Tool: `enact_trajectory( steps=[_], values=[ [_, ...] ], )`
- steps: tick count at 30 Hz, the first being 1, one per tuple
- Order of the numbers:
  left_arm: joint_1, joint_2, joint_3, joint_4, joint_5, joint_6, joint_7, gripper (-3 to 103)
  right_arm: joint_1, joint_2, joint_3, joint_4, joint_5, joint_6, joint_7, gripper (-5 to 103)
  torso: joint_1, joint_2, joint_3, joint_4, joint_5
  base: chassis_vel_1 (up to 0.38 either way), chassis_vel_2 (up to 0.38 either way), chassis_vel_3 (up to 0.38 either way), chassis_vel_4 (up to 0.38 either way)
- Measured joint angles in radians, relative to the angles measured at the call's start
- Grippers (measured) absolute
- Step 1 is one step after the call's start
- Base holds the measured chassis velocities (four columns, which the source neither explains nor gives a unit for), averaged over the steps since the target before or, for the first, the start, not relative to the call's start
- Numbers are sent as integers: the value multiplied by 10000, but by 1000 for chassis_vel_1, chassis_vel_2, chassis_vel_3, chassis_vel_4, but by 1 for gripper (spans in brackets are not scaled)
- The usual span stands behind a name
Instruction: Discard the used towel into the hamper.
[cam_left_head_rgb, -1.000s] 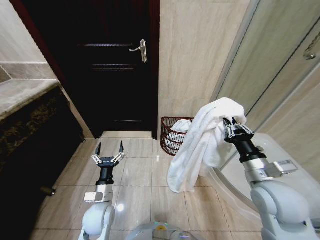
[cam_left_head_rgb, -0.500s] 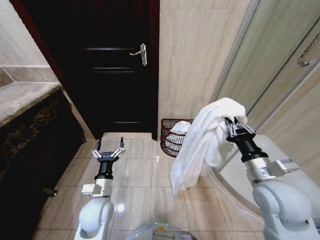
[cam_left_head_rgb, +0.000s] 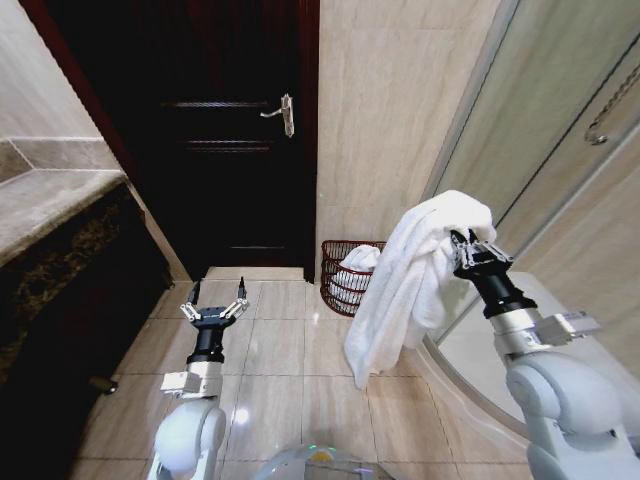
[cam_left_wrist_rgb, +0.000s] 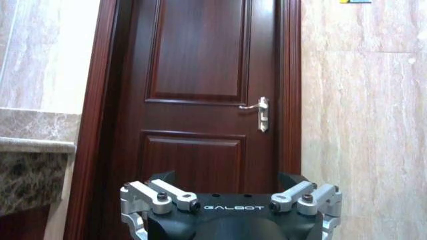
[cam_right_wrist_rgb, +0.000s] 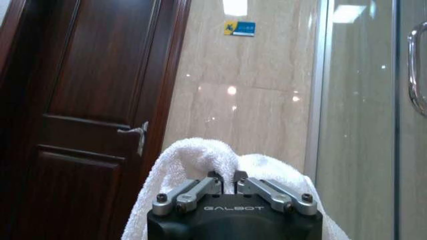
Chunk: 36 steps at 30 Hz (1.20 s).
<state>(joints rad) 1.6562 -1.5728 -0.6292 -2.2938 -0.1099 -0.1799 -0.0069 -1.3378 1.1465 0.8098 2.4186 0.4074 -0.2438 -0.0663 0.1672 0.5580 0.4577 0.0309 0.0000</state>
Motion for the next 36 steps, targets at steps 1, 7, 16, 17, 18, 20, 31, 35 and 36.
enact_trajectory(
  steps=[1,7,16,17,18,20,31,35,36],
  values=[
    [21,-21,2,-34,4,2,0,100,38,-30,-14,-10,18,0,-19,7,26,66,40,0,0,0,0,0,0],
    [42,-54,10,-59,0,5,0,100,143,-58,-103,-11,47,-2,-42,7,128,331,202,0,0,0,0,0,0],
    [-11,-68,35,-90,-41,-3,36,100,212,-49,-168,16,34,-33,-80,7,284,718,435,0,1,0,0,0,0],
    [-11,-68,35,-90,-41,-3,36,100,212,-49,-168,16,34,-33,-80,7,284,718,435,0,1,0,0,0,0],
    [4,-43,32,-88,-57,-5,41,100,266,-58,-179,41,35,-63,-80,7,307,778,472,0,0,0,0,0,0],
    [37,12,8,-10,-85,-30,47,100,366,-73,-181,81,66,-135,-71,7,345,881,536,0,0,0,0,0,0],
    [-46,9,100,203,-338,-397,754,100,549,62,-181,-104,175,-175,-116,7,538,1350,811,0,0,0,0,0,0],
    [-46,16,88,230,-453,-518,890,100,575,147,-316,-237,114,-143,-260,7,555,1400,846,-1,0,0,0,0,0],
    [-46,15,69,252,-459,-568,908,100,632,178,-366,-323,84,-125,-362,7,558,1407,852,-1,0,0,0,0,0]
  ],
)
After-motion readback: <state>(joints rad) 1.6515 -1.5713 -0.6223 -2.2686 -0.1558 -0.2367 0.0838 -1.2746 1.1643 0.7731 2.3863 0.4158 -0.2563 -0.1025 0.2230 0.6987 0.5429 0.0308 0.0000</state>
